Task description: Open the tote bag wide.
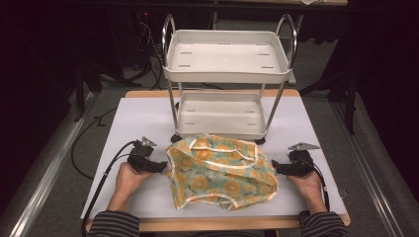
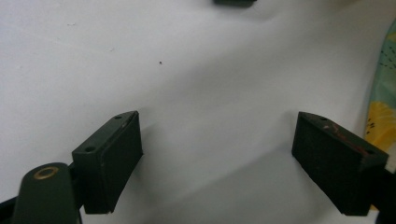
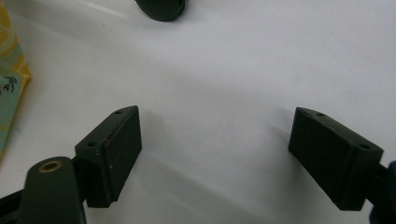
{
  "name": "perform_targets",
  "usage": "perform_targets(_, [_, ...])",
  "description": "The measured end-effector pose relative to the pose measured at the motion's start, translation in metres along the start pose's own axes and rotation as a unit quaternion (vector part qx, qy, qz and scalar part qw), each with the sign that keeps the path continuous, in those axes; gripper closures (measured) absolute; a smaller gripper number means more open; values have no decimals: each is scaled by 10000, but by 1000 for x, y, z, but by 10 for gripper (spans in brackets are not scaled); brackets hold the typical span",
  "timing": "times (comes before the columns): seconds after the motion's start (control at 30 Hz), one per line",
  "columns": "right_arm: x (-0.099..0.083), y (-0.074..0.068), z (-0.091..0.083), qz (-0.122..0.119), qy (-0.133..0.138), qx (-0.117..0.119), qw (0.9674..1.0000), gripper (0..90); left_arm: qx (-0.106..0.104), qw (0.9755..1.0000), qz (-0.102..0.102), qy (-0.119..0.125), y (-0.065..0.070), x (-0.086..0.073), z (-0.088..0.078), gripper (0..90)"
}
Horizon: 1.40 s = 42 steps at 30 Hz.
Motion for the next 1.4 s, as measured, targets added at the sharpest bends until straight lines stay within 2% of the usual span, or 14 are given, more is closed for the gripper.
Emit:
perform_targets(0.3, [1, -1, -1, -19, -90, -34, 10000, 195, 3, 10000, 21, 14, 3, -1, -3, 192])
perform_targets(0.4, [2, 0, -1, 1, -167, -53, 9998, 219, -25, 10000, 30, 5, 3, -1, -3, 201])
perform_targets(0.47, [3, 1, -3, 26, -192, -58, 9998, 282, -32, 10000, 20, 2, 2, 0, -3, 207])
perform_targets(0.53, [3, 1, -4, 52, -192, -35, 9998, 286, -20, 10000, 19, -5, 2, -1, -3, 210])
perform_targets(0.6, [5, 0, -8, 163, -99, 91, 9998, 301, 17, 10000, 34, -23, 2, -1, -5, 211])
perform_targets(0.7, [6, -2, -12, 180, -31, 140, 9997, 309, -1, 10000, 67, -28, 4, -2, -7, 213])
perform_targets(0.87, [10, -6, -20, 97, 120, 214, 9997, 332, -24, 9999, 104, 35, 5, -1, -10, 217])
perform_targets(1.1, [10, -12, -28, 27, 182, 348, 9992, 368, -81, 9999, 48, 45, 7, -3, -14, 220])
perform_targets(1.4, [9, -25, -50, -184, 426, 483, 9978, 395, -89, 9999, 30, 69, 9, -2, -16, 221])
Point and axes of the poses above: each handheld gripper's, and its own axes: z roughly forward along the jaws, x roughly out of its top, y roughly to its right, the point moved 8 cm from there along z, roughly forward along the jaws, and after that the axes turned 4 degrees about y, right-handed, at the moved point
